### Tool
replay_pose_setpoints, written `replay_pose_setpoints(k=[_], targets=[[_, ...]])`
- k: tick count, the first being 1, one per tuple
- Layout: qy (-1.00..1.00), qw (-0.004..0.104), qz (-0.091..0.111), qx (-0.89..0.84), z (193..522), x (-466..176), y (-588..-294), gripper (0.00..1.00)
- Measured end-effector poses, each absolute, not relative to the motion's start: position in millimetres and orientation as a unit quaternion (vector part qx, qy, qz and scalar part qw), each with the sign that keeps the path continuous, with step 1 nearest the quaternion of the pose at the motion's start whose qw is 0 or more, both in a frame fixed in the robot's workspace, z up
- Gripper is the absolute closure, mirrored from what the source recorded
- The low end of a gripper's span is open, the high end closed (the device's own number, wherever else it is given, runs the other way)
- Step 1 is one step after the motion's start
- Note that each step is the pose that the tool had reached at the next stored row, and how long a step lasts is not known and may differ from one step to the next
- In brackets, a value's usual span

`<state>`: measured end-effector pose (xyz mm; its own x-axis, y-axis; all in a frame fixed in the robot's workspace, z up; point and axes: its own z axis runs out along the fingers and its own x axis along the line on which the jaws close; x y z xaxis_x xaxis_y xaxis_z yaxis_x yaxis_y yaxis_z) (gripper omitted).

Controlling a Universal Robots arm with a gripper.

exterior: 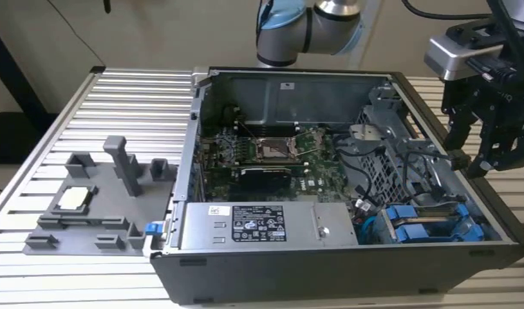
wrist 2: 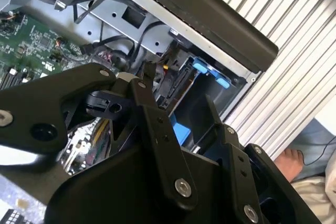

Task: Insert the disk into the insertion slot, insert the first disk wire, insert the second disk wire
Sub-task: 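Insert the first disk wire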

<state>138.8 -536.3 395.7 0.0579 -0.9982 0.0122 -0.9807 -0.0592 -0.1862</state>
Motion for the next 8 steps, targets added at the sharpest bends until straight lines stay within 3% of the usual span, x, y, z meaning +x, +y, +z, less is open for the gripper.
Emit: replay_pose_setpoints(k=[8], targets=[[0.68,0.062,-0.071,-0.727,393.8,140.6,-536.1,0.45]])
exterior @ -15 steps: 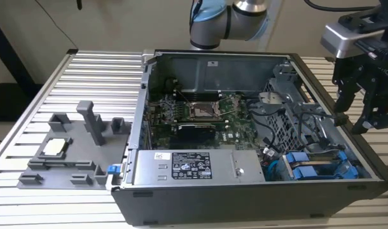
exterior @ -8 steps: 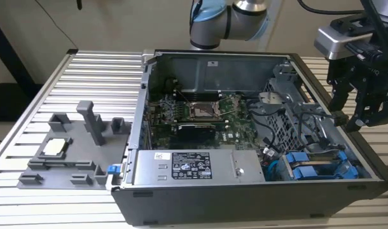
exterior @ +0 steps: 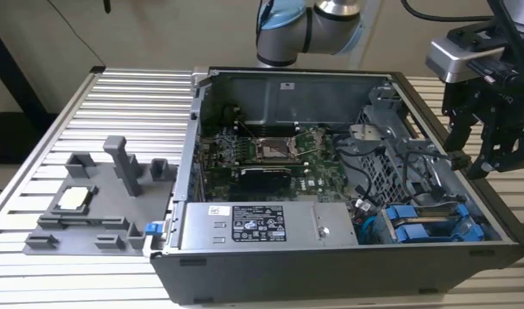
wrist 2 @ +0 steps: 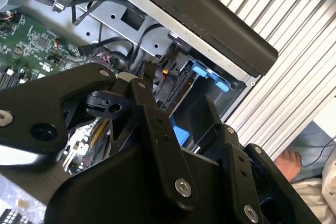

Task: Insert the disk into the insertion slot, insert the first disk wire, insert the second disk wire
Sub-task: 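Insert the first disk wire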

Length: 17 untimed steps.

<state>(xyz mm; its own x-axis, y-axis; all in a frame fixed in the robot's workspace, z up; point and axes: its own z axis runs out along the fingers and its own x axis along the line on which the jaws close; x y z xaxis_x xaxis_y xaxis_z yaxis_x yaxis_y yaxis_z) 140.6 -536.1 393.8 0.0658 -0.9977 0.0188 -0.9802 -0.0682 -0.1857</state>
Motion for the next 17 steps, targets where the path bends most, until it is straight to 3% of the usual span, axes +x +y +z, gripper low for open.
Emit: replay_pose_setpoints(k=[13,15,17], targets=[[0.679,0.058,-0.074,-0.728,391.7,140.6,-535.2,0.48],[0.679,0.058,-0.074,-0.728,391.7,140.6,-535.1,0.6],[0.679,0.058,-0.074,-0.728,391.7,140.6,-535.0,0.66]])
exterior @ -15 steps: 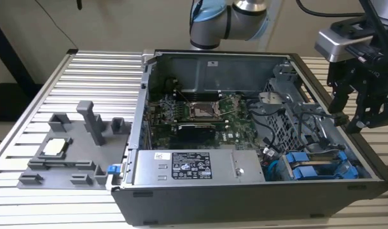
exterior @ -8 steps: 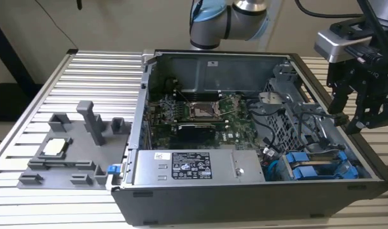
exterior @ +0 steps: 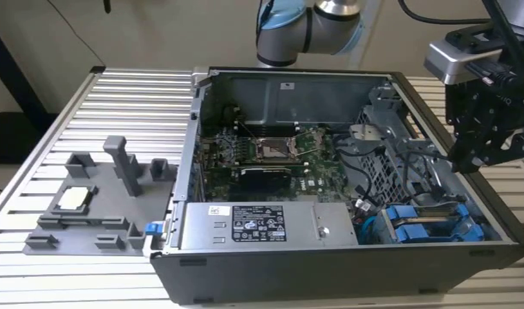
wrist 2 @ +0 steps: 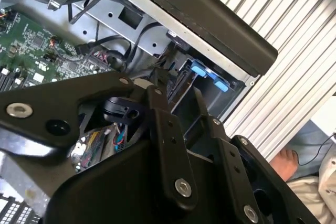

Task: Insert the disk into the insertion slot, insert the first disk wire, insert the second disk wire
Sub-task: 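Insert the first disk wire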

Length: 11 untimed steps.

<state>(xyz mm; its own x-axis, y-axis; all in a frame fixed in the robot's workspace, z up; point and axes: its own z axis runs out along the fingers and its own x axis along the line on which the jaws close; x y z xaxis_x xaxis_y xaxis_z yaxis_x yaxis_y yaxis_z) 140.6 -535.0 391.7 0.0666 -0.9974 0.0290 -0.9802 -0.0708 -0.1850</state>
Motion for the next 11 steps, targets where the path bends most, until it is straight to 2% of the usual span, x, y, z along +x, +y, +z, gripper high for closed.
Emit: replay_pose_setpoints(k=[1,3,4,11], targets=[[0.679,0.058,-0.074,-0.728,391.7,140.7,-535.0,0.72],[0.679,0.058,-0.074,-0.728,391.7,140.6,-534.9,0.72],[0.679,0.058,-0.074,-0.728,391.7,140.6,-534.9,0.79],[0.679,0.058,-0.074,-0.728,391.7,140.7,-534.8,0.81]])
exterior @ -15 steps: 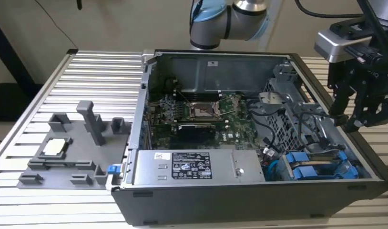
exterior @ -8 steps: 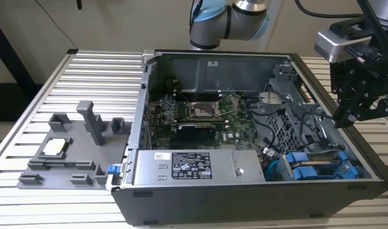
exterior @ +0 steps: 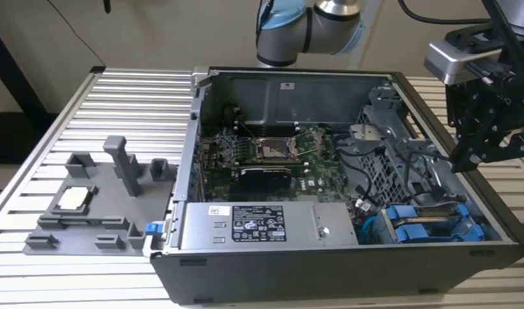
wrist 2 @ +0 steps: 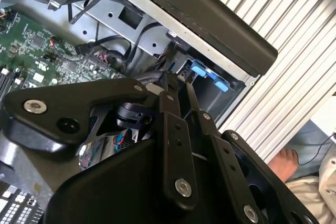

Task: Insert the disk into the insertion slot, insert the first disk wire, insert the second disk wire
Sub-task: 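Insert the first disk wire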

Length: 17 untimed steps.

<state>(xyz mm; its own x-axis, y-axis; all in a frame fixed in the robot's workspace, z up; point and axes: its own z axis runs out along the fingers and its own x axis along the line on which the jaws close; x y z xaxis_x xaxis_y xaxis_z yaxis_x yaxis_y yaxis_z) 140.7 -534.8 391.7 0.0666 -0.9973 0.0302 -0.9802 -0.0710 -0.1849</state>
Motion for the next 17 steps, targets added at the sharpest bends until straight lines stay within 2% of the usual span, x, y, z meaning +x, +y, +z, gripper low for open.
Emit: replay_pose_setpoints(k=[10,17], targets=[[0.679,0.057,-0.074,-0.728,391,141,-536,0.81],[0.68,0.052,-0.069,-0.728,388,141,-554,0.81]])
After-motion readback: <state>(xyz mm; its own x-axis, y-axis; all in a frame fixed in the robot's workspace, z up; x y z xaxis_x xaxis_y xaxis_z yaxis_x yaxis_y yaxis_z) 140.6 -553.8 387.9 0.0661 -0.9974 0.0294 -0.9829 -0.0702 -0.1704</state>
